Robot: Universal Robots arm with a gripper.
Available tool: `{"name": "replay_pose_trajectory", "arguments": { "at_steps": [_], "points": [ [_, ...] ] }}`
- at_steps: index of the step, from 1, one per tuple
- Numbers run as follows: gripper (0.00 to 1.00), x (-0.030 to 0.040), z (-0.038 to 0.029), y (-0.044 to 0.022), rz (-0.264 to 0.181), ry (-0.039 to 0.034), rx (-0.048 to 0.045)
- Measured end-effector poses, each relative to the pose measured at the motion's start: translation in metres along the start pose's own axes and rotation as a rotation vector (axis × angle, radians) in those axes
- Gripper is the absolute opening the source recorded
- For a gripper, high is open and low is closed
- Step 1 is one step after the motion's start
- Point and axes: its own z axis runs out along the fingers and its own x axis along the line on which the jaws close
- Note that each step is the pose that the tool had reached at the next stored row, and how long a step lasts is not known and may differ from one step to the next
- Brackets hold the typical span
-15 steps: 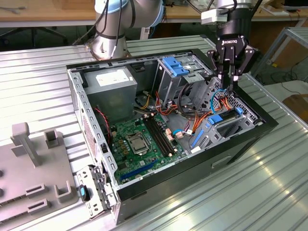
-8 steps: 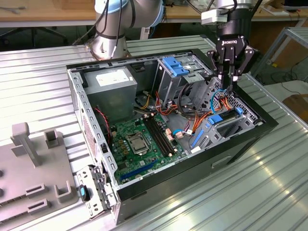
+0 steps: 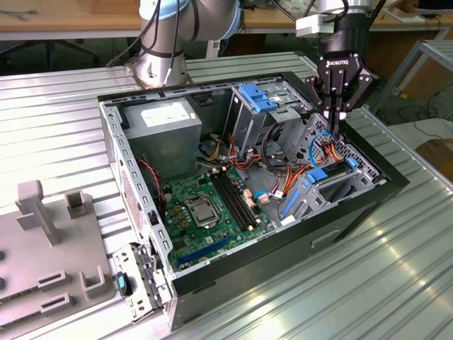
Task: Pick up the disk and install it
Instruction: 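Insert the second disk wire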
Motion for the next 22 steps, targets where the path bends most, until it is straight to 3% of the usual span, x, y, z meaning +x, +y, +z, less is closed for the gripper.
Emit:
{"name": "replay_pose_trajectory", "arguments": {
  "at_steps": [9,13,17,22],
  "points": [
    [0.16,0.0012,0.001,-0.0001,0.0,-0.0011,0.0001],
    [0.16,0.0131,0.0098,0.0021,-0.001,-0.0048,0.0007],
    [0.16,0.0152,0.0123,0.0092,-0.004,-0.0049,0.0026],
    [0.16,0.0231,0.0184,0.014,-0.006,-0.0087,0.0043]
  ]
}}
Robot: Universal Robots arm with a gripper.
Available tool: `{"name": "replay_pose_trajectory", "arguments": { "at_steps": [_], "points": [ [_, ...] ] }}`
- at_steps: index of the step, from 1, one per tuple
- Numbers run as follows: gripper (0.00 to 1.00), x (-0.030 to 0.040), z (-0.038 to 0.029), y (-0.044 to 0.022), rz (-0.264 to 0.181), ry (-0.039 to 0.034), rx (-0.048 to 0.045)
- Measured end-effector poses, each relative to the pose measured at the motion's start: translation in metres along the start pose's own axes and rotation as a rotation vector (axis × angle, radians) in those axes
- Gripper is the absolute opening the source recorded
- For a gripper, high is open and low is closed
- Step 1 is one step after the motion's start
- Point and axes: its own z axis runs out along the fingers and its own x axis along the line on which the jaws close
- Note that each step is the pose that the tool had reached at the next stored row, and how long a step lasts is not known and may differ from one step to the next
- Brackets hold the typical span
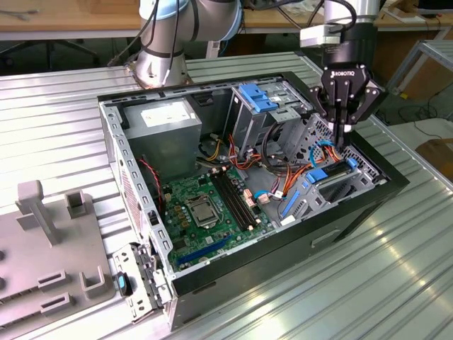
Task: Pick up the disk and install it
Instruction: 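Insert the second disk wire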
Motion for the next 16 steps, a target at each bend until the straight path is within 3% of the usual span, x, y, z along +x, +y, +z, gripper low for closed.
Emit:
{"name": "replay_pose_trajectory", "arguments": {
  "at_steps": [3,4,8,9,10,11,15,16],
  "points": [
    [0.16,0.0047,0.0034,0.0022,0.0,-0.0045,0.0004],
    [0.16,0.0058,0.0043,0.0034,-0.001,-0.0155,0.0011],
    [0.16,0.007,0.0053,0.005,-0.005,-0.0901,0.006],
    [0.16,0.0075,0.0058,0.0051,-0.007,-0.1192,0.0081],
    [0.16,0.008,0.0062,0.0052,-0.008,-0.1427,0.0097],
    [0.16,0.0089,0.0068,0.0054,-0.011,-0.1798,0.0123],
    [0.16,0.0119,0.0088,0.0054,-0.016,-0.2556,0.0182],
    [0.16,0.0134,0.0099,0.0055,-0.018,-0.2882,0.0208]
  ]
}}
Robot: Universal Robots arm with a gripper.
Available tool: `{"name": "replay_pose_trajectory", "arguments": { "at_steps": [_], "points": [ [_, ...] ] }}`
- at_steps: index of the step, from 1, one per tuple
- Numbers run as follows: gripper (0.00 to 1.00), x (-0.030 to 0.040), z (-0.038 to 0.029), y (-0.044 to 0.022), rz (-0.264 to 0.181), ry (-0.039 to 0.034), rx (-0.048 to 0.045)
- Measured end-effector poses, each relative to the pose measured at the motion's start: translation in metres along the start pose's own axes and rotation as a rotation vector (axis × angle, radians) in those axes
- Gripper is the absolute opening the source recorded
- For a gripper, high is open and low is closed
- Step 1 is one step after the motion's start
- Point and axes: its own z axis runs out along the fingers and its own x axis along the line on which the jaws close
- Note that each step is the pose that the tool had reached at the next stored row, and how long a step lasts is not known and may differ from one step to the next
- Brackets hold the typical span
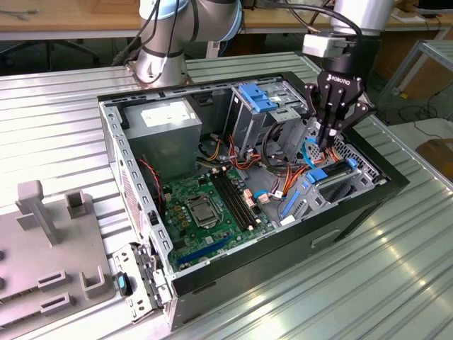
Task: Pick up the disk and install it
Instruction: 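Insert the second disk wire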
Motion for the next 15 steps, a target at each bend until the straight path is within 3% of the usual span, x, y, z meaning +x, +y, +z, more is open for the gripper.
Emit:
{"name": "replay_pose_trajectory", "arguments": {
  "at_steps": [2,3,4,5,7,13,15],
  "points": [
    [0.16,0.0023,0.0008,0.0001,-0.002,-0.0373,0.0035],
    [0.16,0.0035,0.0012,0.0001,-0.002,-0.0465,0.0046],
    [0.16,0.007,0.0023,0.0003,-0.003,-0.0611,0.007],
    [0.16,0.0105,0.0034,0.0005,-0.003,-0.0685,0.0083],
    [0.16,0.0181,0.0058,0.0009,-0.003,-0.0752,0.0098],
    [0.16,0.0275,0.0088,0.0014,-0.001,-0.0776,0.0159],
    [0.16,0.0323,0.0104,0.0014,-0.002,-0.0913,0.0169]
  ]
}}
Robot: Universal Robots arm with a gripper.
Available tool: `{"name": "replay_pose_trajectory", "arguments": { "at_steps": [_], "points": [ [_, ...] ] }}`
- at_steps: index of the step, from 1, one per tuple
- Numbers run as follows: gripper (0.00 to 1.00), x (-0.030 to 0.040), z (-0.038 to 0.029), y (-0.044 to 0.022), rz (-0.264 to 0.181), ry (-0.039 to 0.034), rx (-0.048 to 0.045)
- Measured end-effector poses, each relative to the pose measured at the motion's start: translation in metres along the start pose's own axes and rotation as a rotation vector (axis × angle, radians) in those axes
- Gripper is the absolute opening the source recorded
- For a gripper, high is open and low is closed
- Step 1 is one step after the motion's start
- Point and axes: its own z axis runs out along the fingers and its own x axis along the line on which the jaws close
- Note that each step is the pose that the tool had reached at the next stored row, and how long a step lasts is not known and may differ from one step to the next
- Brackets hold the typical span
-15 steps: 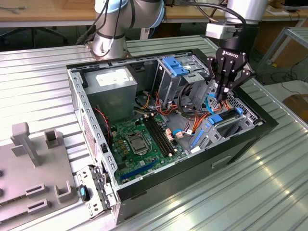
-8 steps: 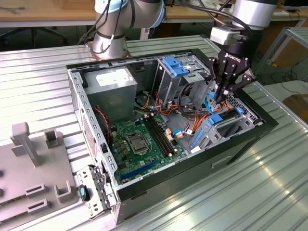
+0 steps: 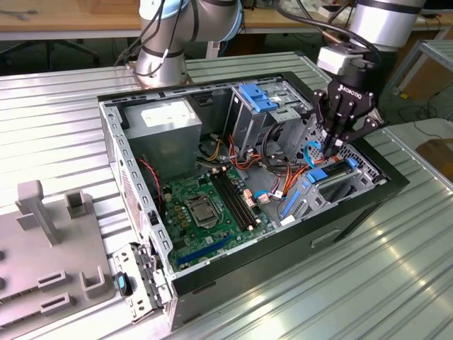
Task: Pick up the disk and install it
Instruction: 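Insert the second disk wire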
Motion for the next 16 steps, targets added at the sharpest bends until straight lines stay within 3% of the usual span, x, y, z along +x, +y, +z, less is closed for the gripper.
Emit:
{"name": "replay_pose_trajectory", "arguments": {
  "at_steps": [2,6,8,9,10,12,13,16],
  "points": [
    [0.16,0.0051,0.0015,0.0,-0.001,-0.019,0.0011],
    [0.16,0.0135,0.0035,0.0004,-0.003,-0.0791,0.0053],
    [0.16,0.016,0.0041,0.0005,-0.003,-0.1083,0.0137],
    [0.16,0.0171,0.0044,0.0006,-0.001,-0.1194,0.0256],
    [0.16,0.0181,0.0046,0.0006,0.001,-0.1244,0.04],
    [0.16,0.0202,0.0052,0.0007,0.003,-0.1351,0.0542],
    [0.16,0.0237,0.0058,0.0009,0.003,-0.1473,0.0557],
    [0.16,0.032,0.0079,0.0017,0.003,-0.1647,0.0569]
  ]
}}
